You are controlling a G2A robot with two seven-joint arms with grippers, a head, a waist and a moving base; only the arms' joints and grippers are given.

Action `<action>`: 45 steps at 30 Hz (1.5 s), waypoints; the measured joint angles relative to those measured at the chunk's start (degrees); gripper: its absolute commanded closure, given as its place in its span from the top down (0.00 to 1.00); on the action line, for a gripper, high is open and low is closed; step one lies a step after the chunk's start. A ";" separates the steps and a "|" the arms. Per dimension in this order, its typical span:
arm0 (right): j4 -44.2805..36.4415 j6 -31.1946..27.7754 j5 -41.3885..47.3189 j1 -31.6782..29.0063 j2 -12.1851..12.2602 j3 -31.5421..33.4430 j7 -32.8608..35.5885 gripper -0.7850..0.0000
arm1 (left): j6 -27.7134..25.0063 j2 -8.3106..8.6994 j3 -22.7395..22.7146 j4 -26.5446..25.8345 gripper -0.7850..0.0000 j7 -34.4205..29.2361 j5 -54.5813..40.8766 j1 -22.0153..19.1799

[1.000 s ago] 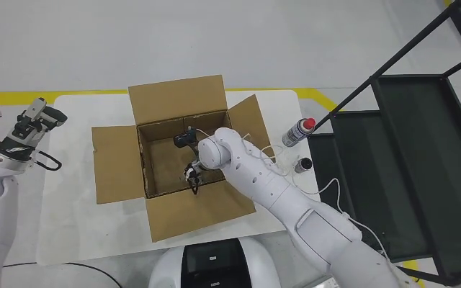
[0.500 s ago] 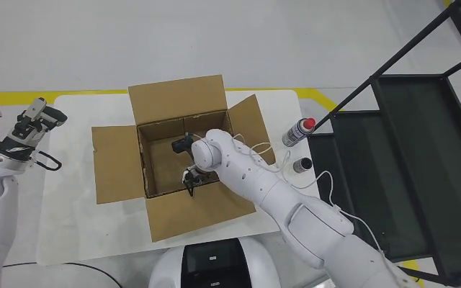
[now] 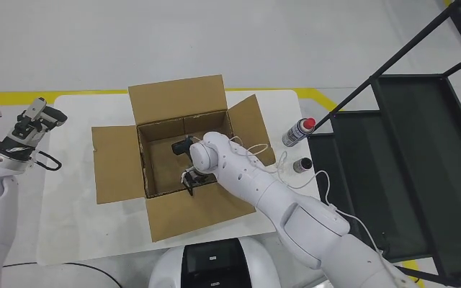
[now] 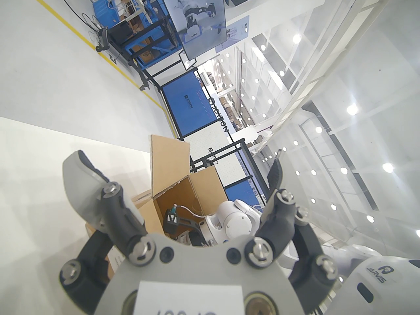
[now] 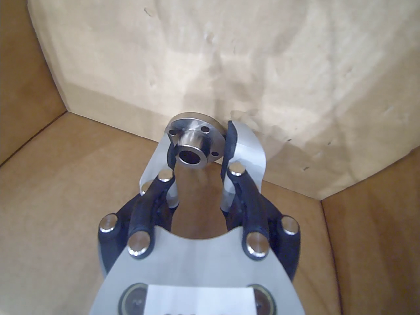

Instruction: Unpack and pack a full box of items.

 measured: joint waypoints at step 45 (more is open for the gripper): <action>-8.75 1.61 -5.13 -2.26 3.84 8.94 -5.16 1.00 | 0.00 0.00 0.00 0.00 1.00 0.00 0.00 0.00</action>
